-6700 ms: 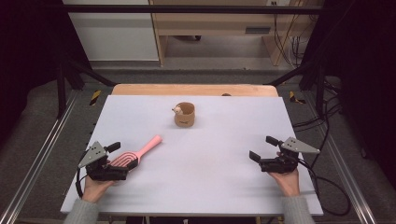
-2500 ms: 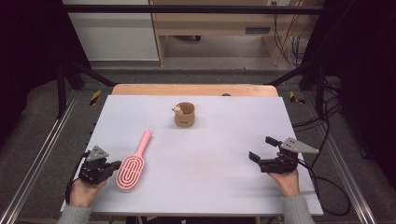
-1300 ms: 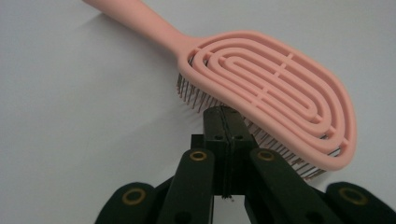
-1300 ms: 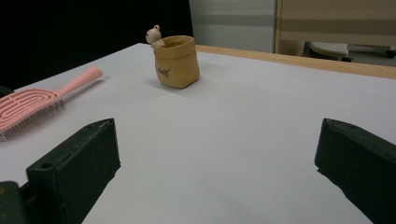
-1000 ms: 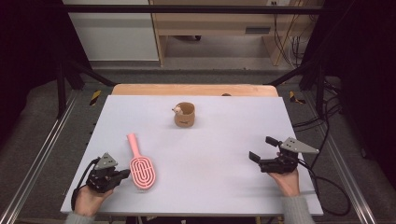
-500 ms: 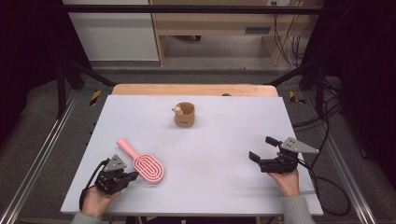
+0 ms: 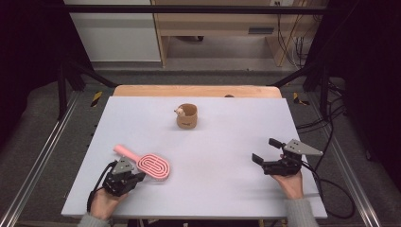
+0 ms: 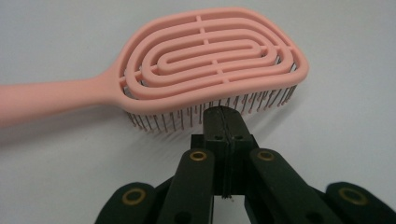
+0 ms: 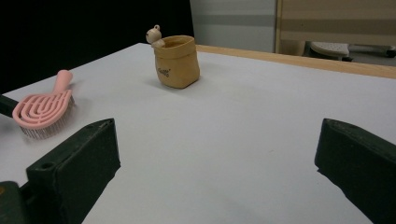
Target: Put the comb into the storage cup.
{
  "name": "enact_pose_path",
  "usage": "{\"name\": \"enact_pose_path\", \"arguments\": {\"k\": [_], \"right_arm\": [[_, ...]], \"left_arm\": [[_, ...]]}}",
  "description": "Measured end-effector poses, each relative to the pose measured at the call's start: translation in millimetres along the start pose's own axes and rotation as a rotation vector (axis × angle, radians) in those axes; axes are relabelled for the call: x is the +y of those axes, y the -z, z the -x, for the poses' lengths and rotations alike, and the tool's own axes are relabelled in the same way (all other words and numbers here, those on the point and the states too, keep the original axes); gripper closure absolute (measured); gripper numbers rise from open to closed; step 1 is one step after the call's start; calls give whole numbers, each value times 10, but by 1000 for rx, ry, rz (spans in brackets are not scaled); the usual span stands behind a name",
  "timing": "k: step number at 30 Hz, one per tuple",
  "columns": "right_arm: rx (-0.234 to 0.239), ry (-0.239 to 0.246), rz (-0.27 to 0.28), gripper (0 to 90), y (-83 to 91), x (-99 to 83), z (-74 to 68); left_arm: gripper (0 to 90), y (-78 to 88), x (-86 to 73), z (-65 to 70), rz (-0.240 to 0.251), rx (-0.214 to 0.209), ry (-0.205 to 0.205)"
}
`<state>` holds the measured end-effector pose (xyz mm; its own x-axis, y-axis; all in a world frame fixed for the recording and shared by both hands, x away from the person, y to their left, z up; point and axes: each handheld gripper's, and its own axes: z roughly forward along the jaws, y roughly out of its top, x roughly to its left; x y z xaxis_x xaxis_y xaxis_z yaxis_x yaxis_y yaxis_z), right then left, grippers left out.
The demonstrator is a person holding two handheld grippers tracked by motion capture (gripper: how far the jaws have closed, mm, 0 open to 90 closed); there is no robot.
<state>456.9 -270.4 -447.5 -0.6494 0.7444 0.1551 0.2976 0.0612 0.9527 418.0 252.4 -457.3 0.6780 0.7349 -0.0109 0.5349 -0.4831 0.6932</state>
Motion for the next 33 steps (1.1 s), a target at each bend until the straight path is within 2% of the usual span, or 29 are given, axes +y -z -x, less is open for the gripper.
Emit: {"name": "enact_pose_path", "arguments": {"k": [33], "right_arm": [[0,3,2,4,-6,-2,2]], "left_arm": [[899,-275,139,32,34,45,-23]]}}
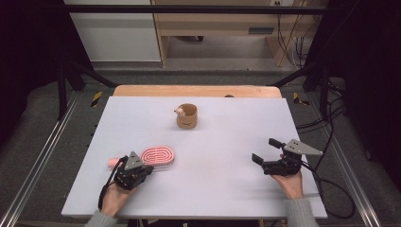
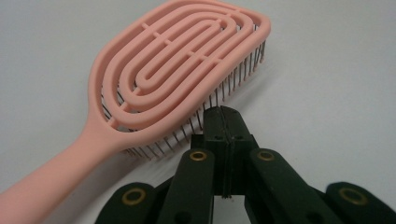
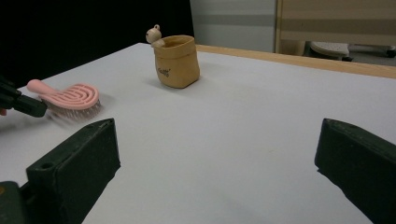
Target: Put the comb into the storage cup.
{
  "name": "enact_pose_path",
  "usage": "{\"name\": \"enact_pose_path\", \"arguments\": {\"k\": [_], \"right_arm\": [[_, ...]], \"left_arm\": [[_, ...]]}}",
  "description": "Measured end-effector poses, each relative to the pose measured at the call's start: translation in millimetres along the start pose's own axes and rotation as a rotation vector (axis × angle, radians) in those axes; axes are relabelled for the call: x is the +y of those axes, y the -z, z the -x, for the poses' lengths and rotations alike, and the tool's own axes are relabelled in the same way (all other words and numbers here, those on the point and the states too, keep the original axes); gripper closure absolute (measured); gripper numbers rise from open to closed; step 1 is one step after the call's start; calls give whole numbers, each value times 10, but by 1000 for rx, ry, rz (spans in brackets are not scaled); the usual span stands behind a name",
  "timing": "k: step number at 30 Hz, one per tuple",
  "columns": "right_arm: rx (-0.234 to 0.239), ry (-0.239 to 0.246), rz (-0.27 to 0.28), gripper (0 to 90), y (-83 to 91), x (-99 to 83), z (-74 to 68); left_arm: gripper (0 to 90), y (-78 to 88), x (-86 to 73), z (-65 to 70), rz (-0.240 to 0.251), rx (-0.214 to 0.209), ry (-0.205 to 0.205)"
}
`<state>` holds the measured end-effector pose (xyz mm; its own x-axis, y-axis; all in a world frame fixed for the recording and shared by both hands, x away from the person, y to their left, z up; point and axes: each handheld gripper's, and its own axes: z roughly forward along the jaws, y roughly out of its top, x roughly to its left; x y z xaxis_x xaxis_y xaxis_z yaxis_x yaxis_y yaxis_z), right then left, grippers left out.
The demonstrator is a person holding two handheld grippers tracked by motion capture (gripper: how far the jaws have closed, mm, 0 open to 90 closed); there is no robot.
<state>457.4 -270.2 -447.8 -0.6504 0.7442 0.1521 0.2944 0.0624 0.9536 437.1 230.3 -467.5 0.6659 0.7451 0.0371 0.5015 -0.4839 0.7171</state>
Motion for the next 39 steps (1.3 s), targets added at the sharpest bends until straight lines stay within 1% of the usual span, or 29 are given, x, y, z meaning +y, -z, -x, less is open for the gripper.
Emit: {"name": "enact_pose_path", "arguments": {"k": [5,9,12,15,16,17,19,20,21,22,23,24,25,27,28,29,30,33,34,35,36,37,38,39], "right_arm": [[0,1,-1,4,-2,-1,0],[0,0,-1,4,-1,-1,-1],[1,1,-1,4,0,0,1],[0,0,-3,4,2,0,1],[0,-2,-2,4,4,1,0],[0,-2,-2,4,4,1,0],[-1,2,-2,4,1,0,1],[0,2,0,4,1,0,1],[0,2,0,4,1,0,1],[-1,-1,-1,4,5,1,0],[-1,-1,-1,4,5,1,0],[1,-2,-1,4,5,1,-1],[1,-2,-1,4,5,1,-1],[0,-1,-1,4,3,0,-1],[0,1,-2,4,3,0,1],[0,1,-2,4,3,0,1],[0,-2,-1,4,4,1,-2],[-1,-3,-2,4,5,1,-1],[-1,-3,-2,4,5,1,-1],[0,-3,0,4,4,0,-1],[1,-1,-2,4,1,-1,-1],[1,-1,-2,4,1,-1,-1],[0,1,0,3,1,-1,0],[0,1,0,3,1,-1,0]], "left_arm": [[899,-7,5,-16,8,1,7],[898,-3,1,-18,12,-3,5],[897,36,-1,-22,22,-10,3],[896,106,-4,-26,37,-18,-10],[864,157,3,-36,48,-19,-13],[847,157,3,-36,48,-19,-13],[807,212,16,-48,60,-23,-11],[782,270,33,-66,67,-22,-12],[750,270,33,-66,67,-22,-12],[710,329,49,-93,79,-18,-1],[680,329,49,-93,79,-18,-1],[636,365,60,-118,84,-20,7],[636,383,68,-135,81,-25,17],[559,428,82,-178,90,-18,29],[457,446,91,-207,86,-25,40],[457,459,95,-222,85,-21,44],[376,499,101,-249,96,-5,42],[231,543,114,-274,106,-2,45],[231,565,123,-280,110,2,43],[182,592,138,-289,109,1,37],[101,610,152,-293,105,2,31],[101,626,160,-297,104,8,23],[51,649,173,-306,100,13,15],[51,659,183,-316,95,10,13]]}}
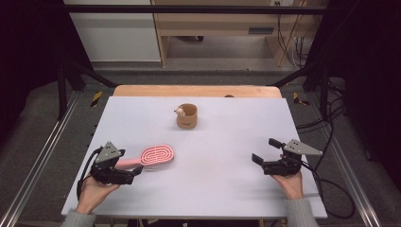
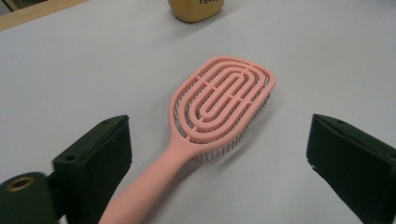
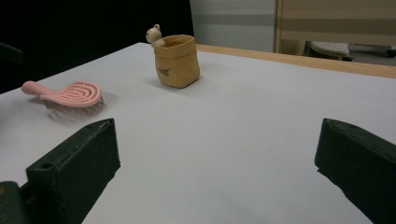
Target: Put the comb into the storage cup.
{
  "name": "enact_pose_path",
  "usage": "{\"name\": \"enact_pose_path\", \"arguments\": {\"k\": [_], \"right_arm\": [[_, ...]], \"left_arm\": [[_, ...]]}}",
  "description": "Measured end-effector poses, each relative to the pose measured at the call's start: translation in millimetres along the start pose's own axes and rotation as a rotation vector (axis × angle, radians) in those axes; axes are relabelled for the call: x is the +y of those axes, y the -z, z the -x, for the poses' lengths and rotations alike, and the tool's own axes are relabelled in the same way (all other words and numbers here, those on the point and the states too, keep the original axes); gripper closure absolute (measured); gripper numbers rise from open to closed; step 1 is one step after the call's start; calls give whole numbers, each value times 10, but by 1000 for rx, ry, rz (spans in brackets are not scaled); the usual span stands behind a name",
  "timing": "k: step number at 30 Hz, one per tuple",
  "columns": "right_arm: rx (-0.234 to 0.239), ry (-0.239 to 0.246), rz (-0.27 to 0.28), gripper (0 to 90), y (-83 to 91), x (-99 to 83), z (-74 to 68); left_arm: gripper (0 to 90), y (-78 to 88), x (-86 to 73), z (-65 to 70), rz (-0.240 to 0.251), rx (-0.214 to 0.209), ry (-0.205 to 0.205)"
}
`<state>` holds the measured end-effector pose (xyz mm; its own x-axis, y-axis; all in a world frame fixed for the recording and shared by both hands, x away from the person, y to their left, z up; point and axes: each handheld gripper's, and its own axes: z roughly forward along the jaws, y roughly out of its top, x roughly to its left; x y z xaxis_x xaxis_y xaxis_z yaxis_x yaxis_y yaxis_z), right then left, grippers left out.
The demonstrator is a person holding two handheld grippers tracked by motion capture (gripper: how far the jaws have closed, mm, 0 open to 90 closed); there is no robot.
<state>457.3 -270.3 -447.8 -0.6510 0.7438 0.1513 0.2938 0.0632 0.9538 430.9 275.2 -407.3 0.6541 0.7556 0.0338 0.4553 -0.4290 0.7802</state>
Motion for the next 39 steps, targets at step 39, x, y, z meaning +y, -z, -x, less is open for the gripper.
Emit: {"name": "enact_pose_path", "arguments": {"k": [39], "right_arm": [[-1,0,-5,3,-4,-3,1]], "left_arm": [[22,-403,1,-369,-235,-42,-135]]}}
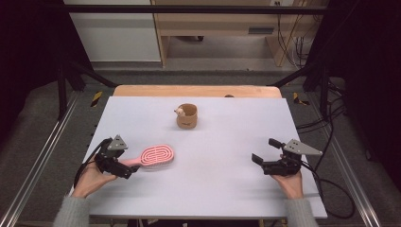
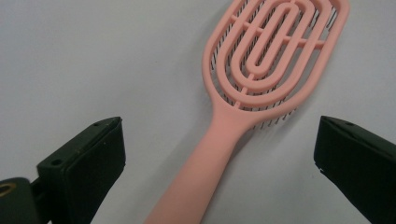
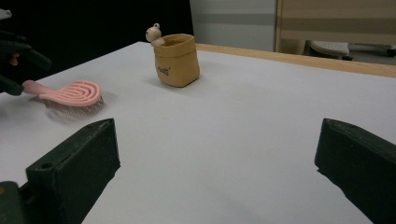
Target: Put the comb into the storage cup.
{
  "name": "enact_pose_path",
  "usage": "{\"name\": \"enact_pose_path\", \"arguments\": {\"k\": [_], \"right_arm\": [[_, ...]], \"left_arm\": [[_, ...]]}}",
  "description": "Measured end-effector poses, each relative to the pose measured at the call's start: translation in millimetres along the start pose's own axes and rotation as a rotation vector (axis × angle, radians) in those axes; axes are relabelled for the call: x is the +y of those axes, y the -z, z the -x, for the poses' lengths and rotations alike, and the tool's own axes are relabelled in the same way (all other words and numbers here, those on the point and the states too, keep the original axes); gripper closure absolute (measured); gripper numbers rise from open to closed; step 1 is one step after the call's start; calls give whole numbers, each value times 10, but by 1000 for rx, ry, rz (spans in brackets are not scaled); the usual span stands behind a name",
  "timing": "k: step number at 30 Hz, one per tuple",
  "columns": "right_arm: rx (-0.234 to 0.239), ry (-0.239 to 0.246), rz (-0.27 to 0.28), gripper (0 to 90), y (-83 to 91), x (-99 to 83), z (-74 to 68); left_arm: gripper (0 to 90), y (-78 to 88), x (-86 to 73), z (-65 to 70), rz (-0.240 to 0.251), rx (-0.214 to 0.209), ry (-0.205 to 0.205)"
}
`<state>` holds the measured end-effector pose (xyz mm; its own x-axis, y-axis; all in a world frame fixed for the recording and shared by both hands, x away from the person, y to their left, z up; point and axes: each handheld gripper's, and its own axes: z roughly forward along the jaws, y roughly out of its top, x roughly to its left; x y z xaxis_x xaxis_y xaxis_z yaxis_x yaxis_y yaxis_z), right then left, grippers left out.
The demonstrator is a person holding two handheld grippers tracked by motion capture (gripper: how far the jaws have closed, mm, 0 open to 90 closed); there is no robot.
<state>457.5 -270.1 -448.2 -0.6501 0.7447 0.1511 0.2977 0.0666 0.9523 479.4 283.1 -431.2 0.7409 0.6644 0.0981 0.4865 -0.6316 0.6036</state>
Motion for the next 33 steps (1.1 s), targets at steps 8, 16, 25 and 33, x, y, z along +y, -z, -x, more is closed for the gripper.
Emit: {"name": "enact_pose_path", "arguments": {"k": [8,16,25,33], "right_arm": [[-1,1,-1,3,-5,-2,1],[-1,0,-1,3,-4,-2,1],[-1,1,-1,3,-2,0,3],[-1,1,-1,3,-2,0,3]], "left_arm": [[82,-88,-7,-19,-31,-30,-20],[153,-172,-10,-15,-60,-51,-41],[312,-196,-12,-4,-65,-64,-72],[424,-229,-13,-2,-78,-66,-87]]}}
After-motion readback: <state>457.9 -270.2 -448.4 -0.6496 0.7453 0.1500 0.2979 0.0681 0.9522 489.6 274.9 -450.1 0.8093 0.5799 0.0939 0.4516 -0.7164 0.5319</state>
